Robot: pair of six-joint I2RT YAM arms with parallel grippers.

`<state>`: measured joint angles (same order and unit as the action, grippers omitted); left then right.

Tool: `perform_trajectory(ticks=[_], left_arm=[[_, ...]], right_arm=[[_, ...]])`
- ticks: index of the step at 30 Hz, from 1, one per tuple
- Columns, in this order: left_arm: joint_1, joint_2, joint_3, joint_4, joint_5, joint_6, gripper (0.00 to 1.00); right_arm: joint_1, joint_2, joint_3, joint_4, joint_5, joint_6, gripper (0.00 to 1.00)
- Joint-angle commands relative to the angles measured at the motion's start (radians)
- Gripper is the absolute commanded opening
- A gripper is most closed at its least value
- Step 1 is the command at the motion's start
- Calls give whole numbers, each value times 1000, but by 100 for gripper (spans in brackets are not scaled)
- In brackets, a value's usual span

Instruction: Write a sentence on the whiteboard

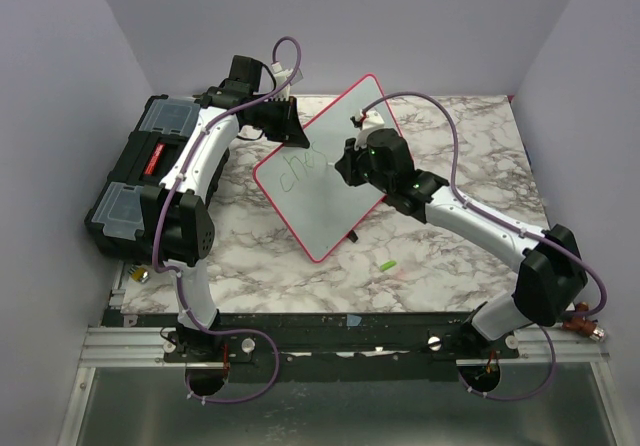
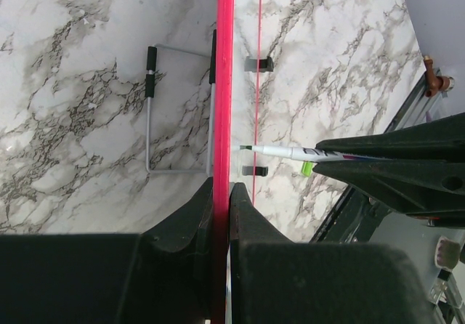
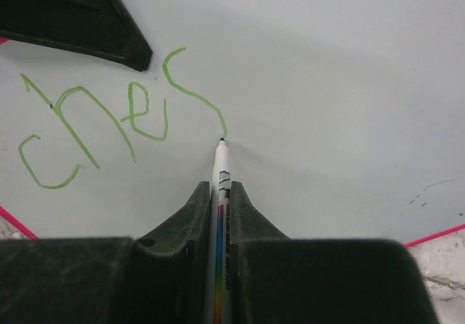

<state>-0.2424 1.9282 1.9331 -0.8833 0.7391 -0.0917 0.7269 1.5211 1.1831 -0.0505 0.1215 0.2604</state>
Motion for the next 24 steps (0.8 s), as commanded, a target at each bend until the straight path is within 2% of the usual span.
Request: perform_trajectory(ticks=[1,15,19,24], left_arm=[[1,-52,-8,44,-134,86,0],[1,-61,-22,50,-135,84,0],[0,-66,-25,50,-133,83,0],[0,-66,-28,53,-132,83,0]], right_arm=[[2,-3,-24,-16,-101,-1,1],[1,-34,54,30,-195,11,1],[1,-82,46,90,-167,16,1],[-6,-91,46,117,-48,38,1]])
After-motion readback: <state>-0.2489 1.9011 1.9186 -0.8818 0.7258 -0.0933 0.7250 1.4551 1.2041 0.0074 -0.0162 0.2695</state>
